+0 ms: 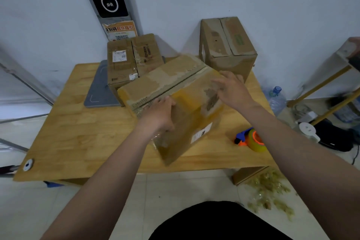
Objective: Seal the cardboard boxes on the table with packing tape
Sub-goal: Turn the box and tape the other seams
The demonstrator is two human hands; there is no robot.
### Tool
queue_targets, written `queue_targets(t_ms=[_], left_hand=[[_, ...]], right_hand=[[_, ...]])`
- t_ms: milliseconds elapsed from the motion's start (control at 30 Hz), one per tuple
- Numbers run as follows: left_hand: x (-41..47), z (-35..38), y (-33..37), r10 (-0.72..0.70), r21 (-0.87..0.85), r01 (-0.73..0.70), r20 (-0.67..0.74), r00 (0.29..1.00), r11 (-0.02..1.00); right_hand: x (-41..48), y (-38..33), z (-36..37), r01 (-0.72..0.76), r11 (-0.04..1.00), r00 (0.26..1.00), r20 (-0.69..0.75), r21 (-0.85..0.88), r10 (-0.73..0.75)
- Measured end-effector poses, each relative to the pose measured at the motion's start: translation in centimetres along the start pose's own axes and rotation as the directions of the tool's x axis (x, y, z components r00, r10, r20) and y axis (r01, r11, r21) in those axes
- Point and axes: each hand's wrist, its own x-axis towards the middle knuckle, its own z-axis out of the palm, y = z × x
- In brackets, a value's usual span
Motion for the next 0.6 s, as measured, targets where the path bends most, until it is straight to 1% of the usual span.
queue_targets(t_ms=[100, 133, 200, 267, 367, 433, 500, 533, 600], left_hand=[[-1.2, -1.6, -3.2, -0.120, 0.000, 0.121, 0.121, 0.985, 0.993], [-1.7, -2.0, -3.8, -0.147, 0.000, 0.148, 0.128, 0.981, 0.989], [-2.4, -2.5, -4.4, -0.176, 0.036, 0.173, 0.090, 0.980, 0.984], [-2.7, -2.1, -3.9, -0.133, 0.047, 0.130, 0.067, 0.989, 0.990], [-2.9, -0.4, -1.5, -0.049, -0.050, 0.055, 0.111, 0.993, 0.997], [-3.0, 0.9, 1.2, -0.046, -0.012, 0.048, 0.148, 0.988, 0.999], [-2.8, 2.1, 4.1, -0.076, 0.007, 0.076, 0.152, 0.985, 0.997], [-2.6, 2.5, 5.4, -0.102, -0.007, 0.104, 0.130, 0.986, 0.995], [-1.9, 3.2, 7.6, -0.159, -0.015, 0.161, 0.061, 0.985, 0.987]], right_hand=[[0.2, -1.4, 0.0, 0.001, 1.000, 0.989, 0.148, 0.024, -0.004], [0.2, -1.9, 0.2, 0.009, 0.999, 0.978, 0.207, 0.048, -0.019], [-0.4, -2.8, 0.4, 0.012, 0.994, 0.952, 0.303, 0.105, -0.043], [-1.1, -3.6, 0.4, 0.016, 0.996, 0.946, 0.323, 0.089, -0.043], [-3.1, -4.7, -0.2, 0.033, 0.997, 0.941, 0.333, 0.077, -0.057], [-4.7, -5.1, -0.3, -0.003, 0.986, 0.935, 0.350, 0.165, -0.056], [-6.2, -5.0, -0.7, -0.060, 0.939, 0.911, 0.404, 0.338, -0.087], [-6.6, -4.7, -1.1, -0.074, 0.916, 0.902, 0.418, 0.394, -0.107], [-6.7, -3.7, -1.8, -0.053, 0.909, 0.910, 0.394, 0.413, -0.126]])
